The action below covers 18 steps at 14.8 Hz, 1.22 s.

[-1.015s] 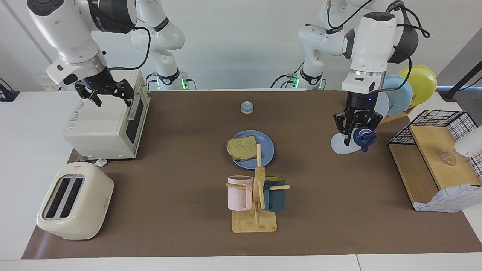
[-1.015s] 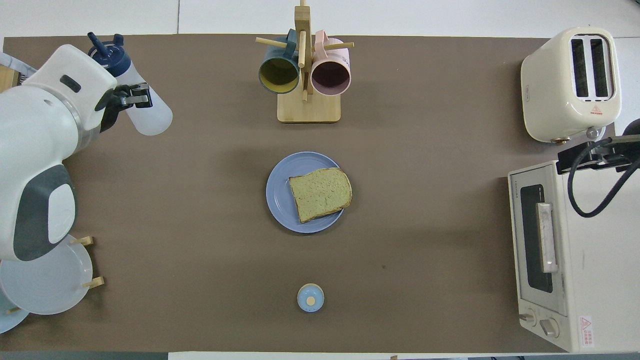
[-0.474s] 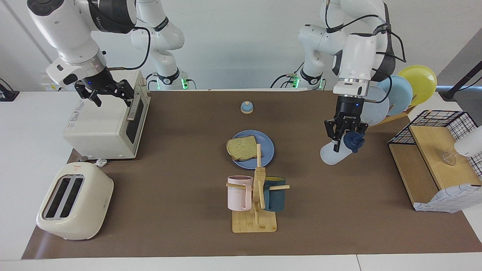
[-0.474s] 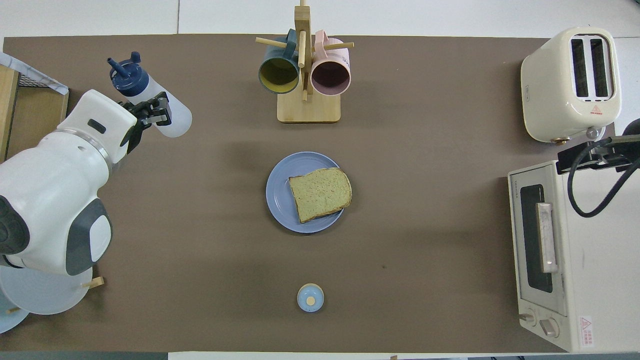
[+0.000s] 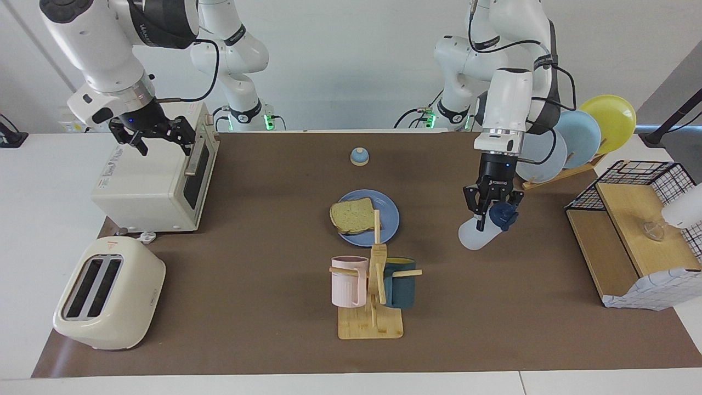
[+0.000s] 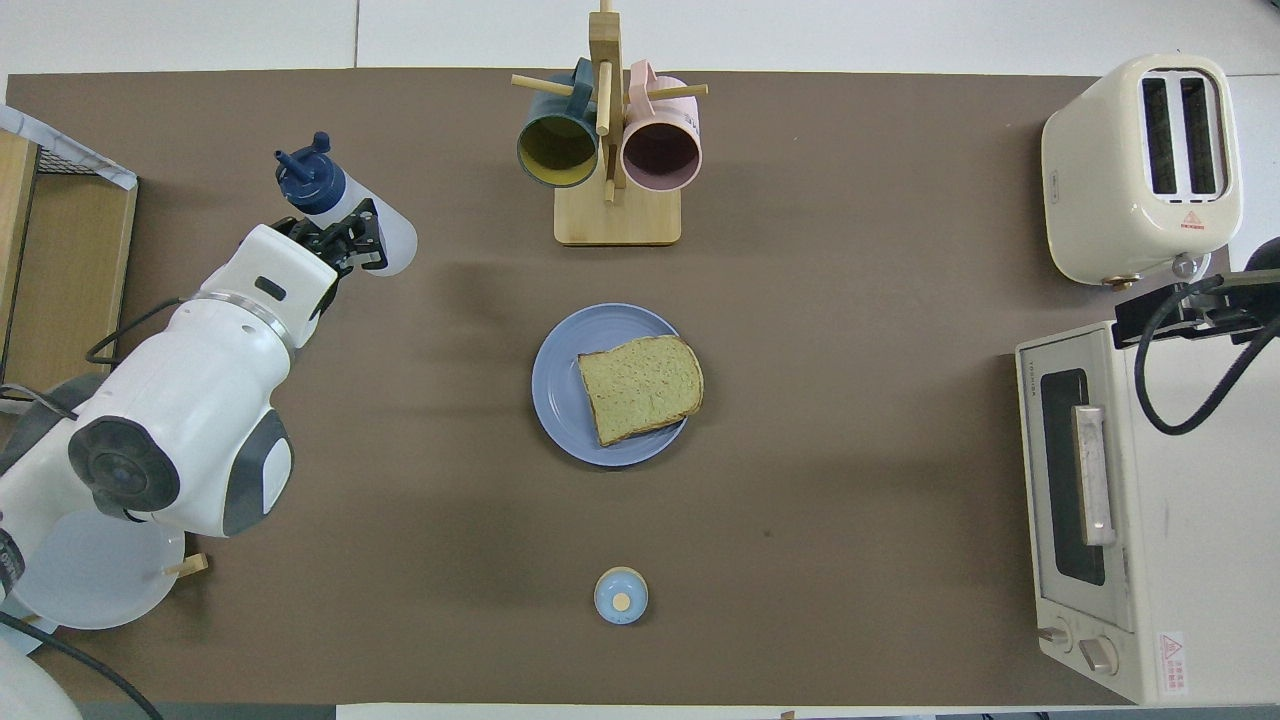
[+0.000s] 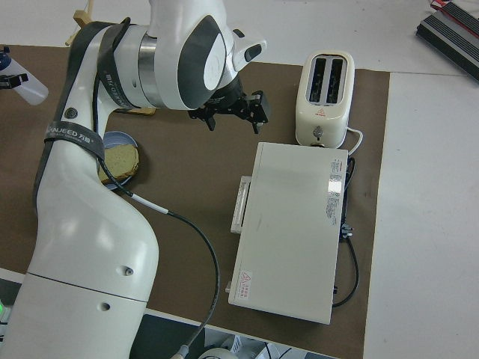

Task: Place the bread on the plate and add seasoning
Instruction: 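Lower the shaker upright onto the table with the left gripper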

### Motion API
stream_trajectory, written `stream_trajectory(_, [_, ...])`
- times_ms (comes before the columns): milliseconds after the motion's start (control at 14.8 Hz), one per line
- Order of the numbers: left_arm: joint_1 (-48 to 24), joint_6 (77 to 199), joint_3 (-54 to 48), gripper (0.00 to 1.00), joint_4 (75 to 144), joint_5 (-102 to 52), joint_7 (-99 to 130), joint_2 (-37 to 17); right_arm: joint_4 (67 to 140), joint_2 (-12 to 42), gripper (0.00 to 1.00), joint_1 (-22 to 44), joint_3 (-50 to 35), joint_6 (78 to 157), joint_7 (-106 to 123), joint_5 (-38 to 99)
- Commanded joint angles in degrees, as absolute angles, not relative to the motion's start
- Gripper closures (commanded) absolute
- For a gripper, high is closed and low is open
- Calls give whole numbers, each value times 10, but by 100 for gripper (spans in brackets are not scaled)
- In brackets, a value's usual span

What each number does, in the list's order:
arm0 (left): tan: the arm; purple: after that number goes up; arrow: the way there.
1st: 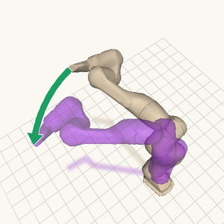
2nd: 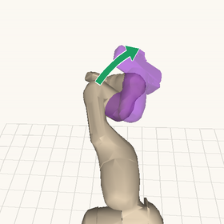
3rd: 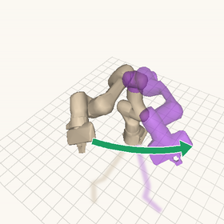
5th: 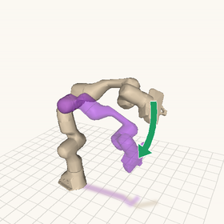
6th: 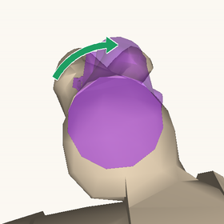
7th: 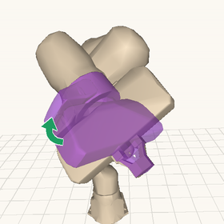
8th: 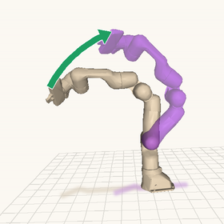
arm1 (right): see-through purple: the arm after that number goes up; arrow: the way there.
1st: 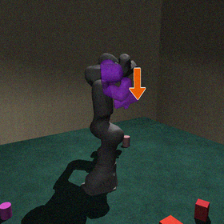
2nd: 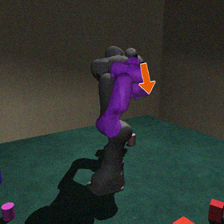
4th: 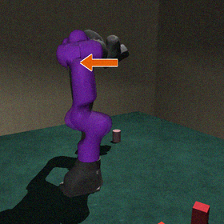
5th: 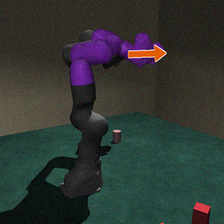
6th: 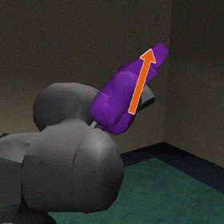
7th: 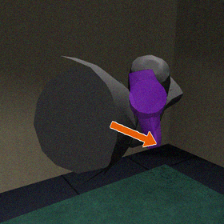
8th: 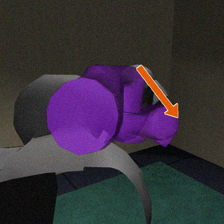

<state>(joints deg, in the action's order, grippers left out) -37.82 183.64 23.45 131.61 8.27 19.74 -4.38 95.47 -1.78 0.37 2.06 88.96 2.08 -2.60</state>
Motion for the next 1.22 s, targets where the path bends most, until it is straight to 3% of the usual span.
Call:
stream_trajectory(0, [-372, 1911, 234, 89, 1325, 77, 192, -89, 960, -24, 0, 0, 20, 885, 35, -19])
stream_trajectory(541, [-371, 2005, 242, 88, 1325, 79, 187, -175, 960, -24, 0, 0, 20, 885, 35, -19])
stream_trajectory(1015, [-371, 2006, 243, 84, 1325, 79, 188, -190, 960, -24, 0, 0, 20, 885, 35, -19])
stream_trajectory(1151, [-371, 2006, 242, 77, 1325, 79, 188, -190, 960, -24, 0, 1, 20, 885, 35, -19])
